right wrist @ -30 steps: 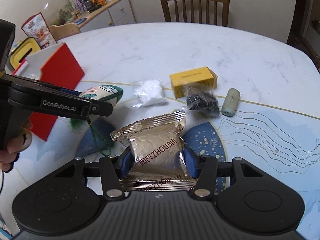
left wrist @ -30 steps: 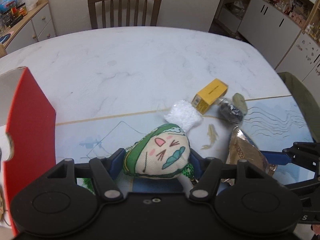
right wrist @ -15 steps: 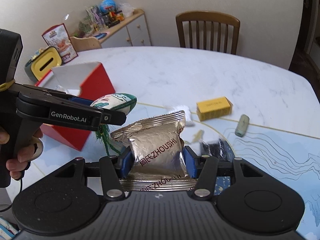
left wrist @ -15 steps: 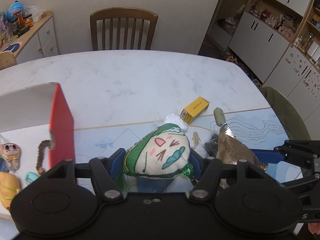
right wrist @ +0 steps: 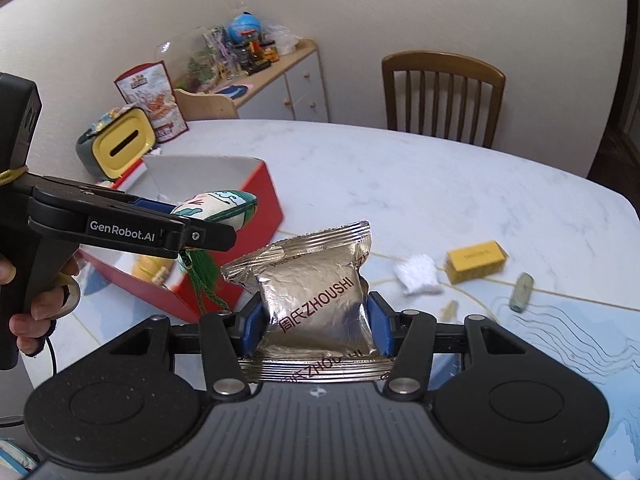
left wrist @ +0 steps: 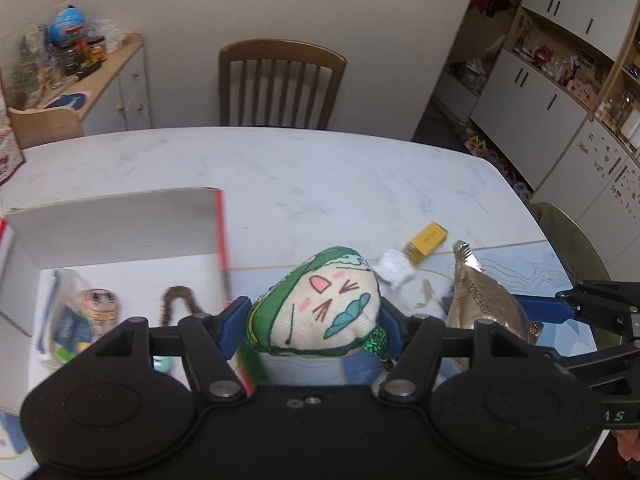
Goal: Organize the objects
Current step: 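Lift and carry the plush and foil packet over the box with both grippers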
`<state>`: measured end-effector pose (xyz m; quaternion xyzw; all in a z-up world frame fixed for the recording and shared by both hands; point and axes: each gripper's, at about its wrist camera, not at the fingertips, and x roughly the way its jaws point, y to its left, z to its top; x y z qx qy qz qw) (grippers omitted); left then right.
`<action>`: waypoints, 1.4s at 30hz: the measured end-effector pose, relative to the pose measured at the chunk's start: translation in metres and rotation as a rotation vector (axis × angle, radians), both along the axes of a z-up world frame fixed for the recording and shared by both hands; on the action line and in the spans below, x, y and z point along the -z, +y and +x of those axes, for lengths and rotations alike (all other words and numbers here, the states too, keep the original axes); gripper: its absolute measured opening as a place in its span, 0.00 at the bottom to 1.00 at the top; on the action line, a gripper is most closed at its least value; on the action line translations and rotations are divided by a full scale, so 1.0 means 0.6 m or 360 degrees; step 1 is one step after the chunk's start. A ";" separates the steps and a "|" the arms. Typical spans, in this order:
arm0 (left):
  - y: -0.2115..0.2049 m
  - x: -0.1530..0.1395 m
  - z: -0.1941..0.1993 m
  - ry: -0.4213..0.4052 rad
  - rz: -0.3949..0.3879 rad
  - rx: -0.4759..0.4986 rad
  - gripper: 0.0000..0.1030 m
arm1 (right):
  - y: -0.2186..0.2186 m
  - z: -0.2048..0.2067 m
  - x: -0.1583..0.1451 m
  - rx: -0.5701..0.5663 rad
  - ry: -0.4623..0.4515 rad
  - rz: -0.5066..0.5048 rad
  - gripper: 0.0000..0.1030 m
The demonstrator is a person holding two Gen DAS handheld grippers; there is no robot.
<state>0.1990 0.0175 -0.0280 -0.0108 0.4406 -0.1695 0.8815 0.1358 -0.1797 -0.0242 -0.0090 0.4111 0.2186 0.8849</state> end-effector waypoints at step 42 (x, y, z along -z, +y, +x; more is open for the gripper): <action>0.286 0.116 0.083 0.0115 0.0425 -0.0186 0.63 | 0.402 0.134 0.128 -0.0347 0.0046 -0.0393 0.51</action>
